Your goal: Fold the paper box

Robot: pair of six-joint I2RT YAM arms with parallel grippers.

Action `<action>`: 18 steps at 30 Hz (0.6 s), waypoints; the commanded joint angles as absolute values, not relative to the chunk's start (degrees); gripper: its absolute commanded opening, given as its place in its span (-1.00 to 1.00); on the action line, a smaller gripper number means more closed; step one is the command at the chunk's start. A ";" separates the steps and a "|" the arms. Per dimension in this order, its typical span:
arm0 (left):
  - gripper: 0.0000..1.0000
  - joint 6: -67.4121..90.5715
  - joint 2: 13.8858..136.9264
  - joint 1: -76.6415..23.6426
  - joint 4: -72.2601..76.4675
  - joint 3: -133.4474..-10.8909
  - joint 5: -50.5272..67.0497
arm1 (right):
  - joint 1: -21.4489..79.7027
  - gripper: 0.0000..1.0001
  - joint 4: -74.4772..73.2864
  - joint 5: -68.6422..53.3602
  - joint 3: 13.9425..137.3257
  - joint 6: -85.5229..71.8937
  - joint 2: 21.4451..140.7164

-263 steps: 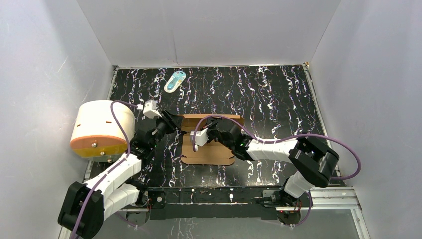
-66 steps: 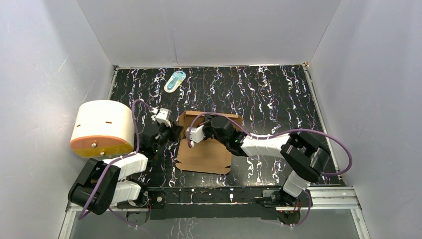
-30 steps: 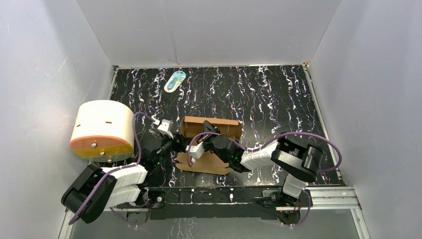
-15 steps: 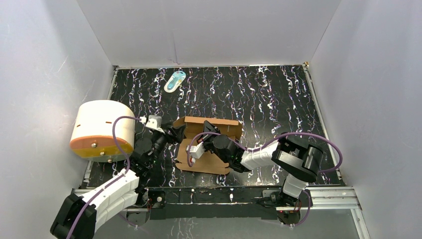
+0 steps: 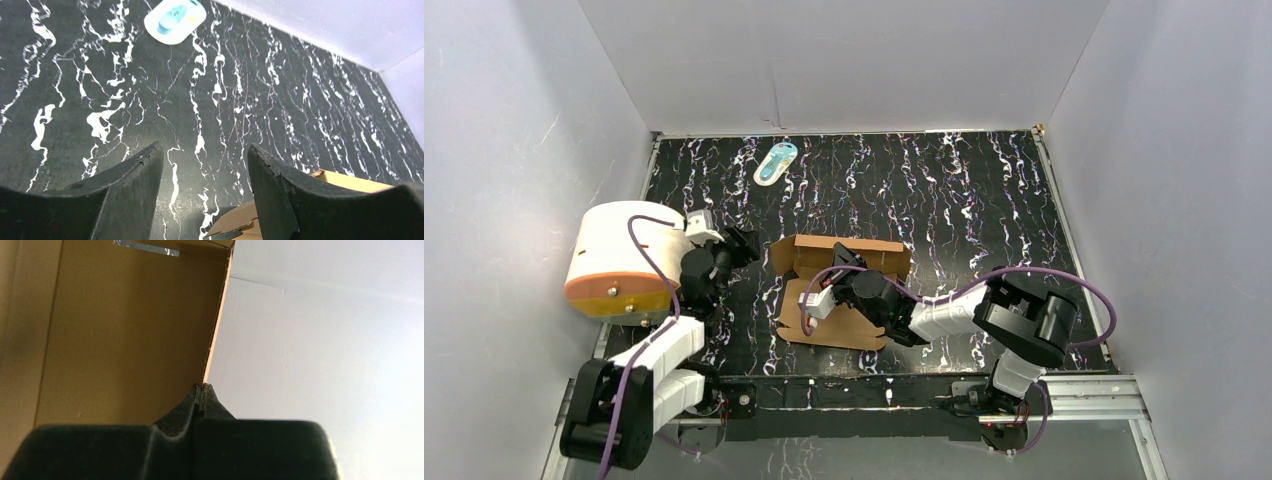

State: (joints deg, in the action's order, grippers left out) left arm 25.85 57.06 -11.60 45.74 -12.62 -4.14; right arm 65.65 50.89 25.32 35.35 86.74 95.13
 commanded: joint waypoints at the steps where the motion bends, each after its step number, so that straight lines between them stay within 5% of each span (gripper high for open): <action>1: 0.18 27.49 63.60 -8.81 48.92 -15.90 5.28 | 66.27 -1.00 45.70 22.86 35.67 84.86 94.44; 18: 0.25 24.86 75.24 -8.53 55.74 -14.56 25.86 | 66.27 -1.00 46.26 22.99 36.21 85.89 93.94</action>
